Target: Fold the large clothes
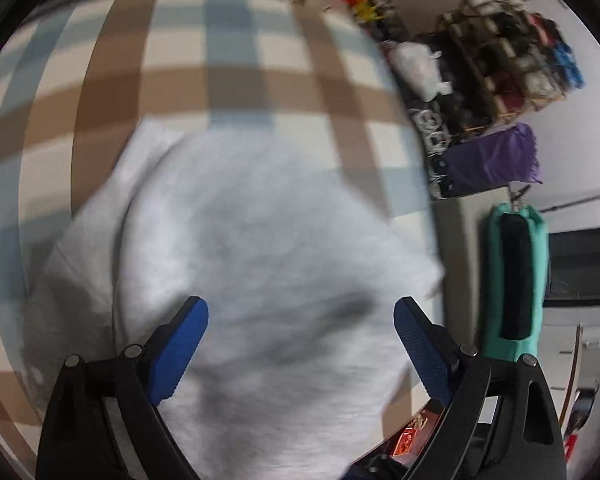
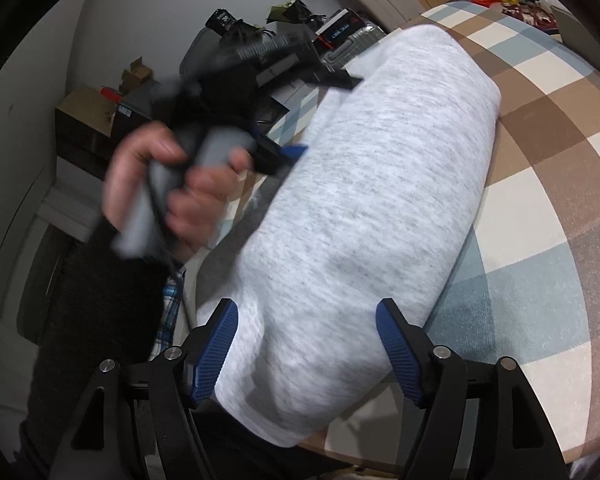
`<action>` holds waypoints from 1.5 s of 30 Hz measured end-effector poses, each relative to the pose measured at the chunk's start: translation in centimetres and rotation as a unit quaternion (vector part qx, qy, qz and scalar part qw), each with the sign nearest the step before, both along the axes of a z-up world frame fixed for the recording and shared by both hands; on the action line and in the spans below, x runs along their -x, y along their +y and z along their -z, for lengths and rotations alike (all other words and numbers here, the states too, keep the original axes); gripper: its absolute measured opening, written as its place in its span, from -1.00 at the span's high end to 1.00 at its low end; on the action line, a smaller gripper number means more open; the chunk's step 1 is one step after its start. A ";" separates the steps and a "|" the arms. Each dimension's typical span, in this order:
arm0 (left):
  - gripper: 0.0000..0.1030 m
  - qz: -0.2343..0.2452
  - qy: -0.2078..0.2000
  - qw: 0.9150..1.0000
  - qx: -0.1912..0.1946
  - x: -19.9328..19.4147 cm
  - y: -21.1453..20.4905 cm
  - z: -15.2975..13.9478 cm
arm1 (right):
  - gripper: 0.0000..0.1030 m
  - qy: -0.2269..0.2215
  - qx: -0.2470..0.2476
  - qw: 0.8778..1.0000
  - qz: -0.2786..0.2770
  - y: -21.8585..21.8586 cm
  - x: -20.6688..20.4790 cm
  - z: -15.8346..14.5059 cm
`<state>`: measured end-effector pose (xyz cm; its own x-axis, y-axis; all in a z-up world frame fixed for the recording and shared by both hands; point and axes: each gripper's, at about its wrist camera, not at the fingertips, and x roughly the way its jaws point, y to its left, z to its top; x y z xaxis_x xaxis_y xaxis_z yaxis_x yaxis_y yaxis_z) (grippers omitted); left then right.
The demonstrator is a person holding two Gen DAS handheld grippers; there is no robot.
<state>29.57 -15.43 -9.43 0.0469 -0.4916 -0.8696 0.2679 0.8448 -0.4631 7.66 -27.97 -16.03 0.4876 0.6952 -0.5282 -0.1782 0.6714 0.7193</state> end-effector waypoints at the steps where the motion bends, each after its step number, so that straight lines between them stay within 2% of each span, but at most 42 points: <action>1: -0.77 0.023 -0.009 1.000 -0.001 0.2 -1.2 -0.8 | -0.56 -0.002 0.005 1.000 0.000 -0.3 0.0 -0.3; 4: -0.78 0.090 -0.011 0.995 -0.031 1.1 -4.6 0.6 | -0.57 -0.010 0.030 1.000 -0.002 0.4 0.1 -0.6; 5: -0.79 0.099 -0.013 0.993 -0.060 0.9 -5.7 2.1 | -0.58 -0.011 0.032 0.999 -0.002 0.5 0.1 -0.7; 6: -0.89 0.092 -0.015 0.991 -0.091 0.6 -6.0 4.2 | -0.58 -0.011 0.032 0.999 -0.002 0.5 0.1 -0.6; 7: -0.98 0.075 -0.004 0.994 -0.077 -0.1 -5.4 5.8 | -0.58 -0.011 0.029 1.000 -0.003 0.4 0.1 -0.6; 9: -0.98 0.058 0.010 0.997 -0.049 -1.2 -4.5 6.6 | -0.58 -0.008 0.025 1.000 -0.001 0.2 0.1 -0.5; 12: -0.97 0.061 0.017 0.997 -0.052 -0.5 -3.3 4.6 | -0.58 -0.005 0.020 1.000 -0.005 0.0 0.0 -0.4; 14: -0.96 0.051 -0.003 0.998 -0.047 1.0 -1.5 1.8 | -0.57 -0.002 0.014 1.000 -0.005 -0.2 -0.1 -0.2; 15: -0.97 0.056 -0.033 0.997 -0.050 2.5 -0.3 0.2 | -0.57 0.000 0.014 1.000 -0.003 -0.4 -0.3 -0.1; 17: -0.97 0.077 -0.059 0.994 -0.057 5.1 1.0 -0.7 | -0.58 0.001 0.013 1.000 0.000 -0.7 -0.4 0.1; 19: -0.97 0.089 -0.060 0.993 -0.047 8.2 3.5 0.0 | -0.58 0.002 0.014 1.000 0.003 -0.7 -0.5 0.0; 21: -0.97 0.090 -0.042 0.995 -0.030 9.2 4.8 1.7 | -0.58 0.003 0.015 1.000 0.006 -0.7 -0.6 0.0; 24: -0.96 0.058 -0.017 0.998 -0.031 10.2 7.7 6.6 | -0.57 0.001 0.018 1.000 0.006 -0.4 -0.6 0.1; 26: -0.97 0.038 -0.016 0.999 0.009 10.0 9.2 9.5 | -0.57 0.001 0.014 1.000 0.005 -0.3 -0.7 0.1; 28: -0.97 0.024 -0.028 0.999 0.032 10.0 9.9 9.5 | -0.58 0.002 0.008 1.000 0.006 -0.5 -0.7 0.2; 29: -0.97 0.025 -0.025 0.999 0.030 10.0 9.9 9.3 | -0.57 0.001 0.007 1.000 0.006 -0.6 -0.7 0.2; 31: -0.96 0.022 -0.017 0.999 0.031 10.0 10.4 8.0 | -0.57 0.000 0.008 1.000 0.007 -0.7 -0.8 0.3; 34: -0.96 0.015 -0.035 0.997 0.061 10.7 11.6 6.1 | -0.57 0.000 0.012 1.000 0.009 -0.7 -0.8 0.5; 36: -0.96 0.036 -0.045 0.997 0.054 11.2 11.5 6.8 | -0.57 0.001 0.010 1.000 0.009 -0.9 -0.8 0.3; 37: -0.96 0.041 -0.045 0.997 0.041 11.1 11.3 8.3 | -0.57 0.001 0.010 1.000 0.009 -0.9 -0.8 0.3; 39: -0.96 0.045 -0.029 0.998 0.020 10.8 11.2 10.6 | -0.57 0.000 0.012 1.000 0.009 -0.8 -0.8 0.2; 41: -0.96 0.044 -0.024 0.999 0.022 9.8 10.6 11.1 | -0.57 -0.004 0.021 1.000 0.006 -0.4 -0.8 0.1; 43: -0.96 0.019 -0.002 0.999 0.035 8.3 10.8 9.5 | -0.58 -0.009 0.033 0.999 0.007 -0.2 -0.6 -0.1; 44: -0.96 0.012 -0.022 0.998 0.053 7.4 11.0 7.7 | -0.58 -0.009 0.037 0.999 0.007 -0.2 -0.6 -0.1; 45: -0.96 0.011 -0.053 0.997 0.055 6.8 11.1 6.1 | -0.58 -0.009 0.039 0.999 0.008 -0.2 -0.5 0.0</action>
<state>22.77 -4.33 -15.54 0.1235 -0.5858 -0.8010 0.3378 0.7838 -0.5211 8.20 -28.19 -15.98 0.5081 0.6443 -0.5715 -0.1795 0.7282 0.6614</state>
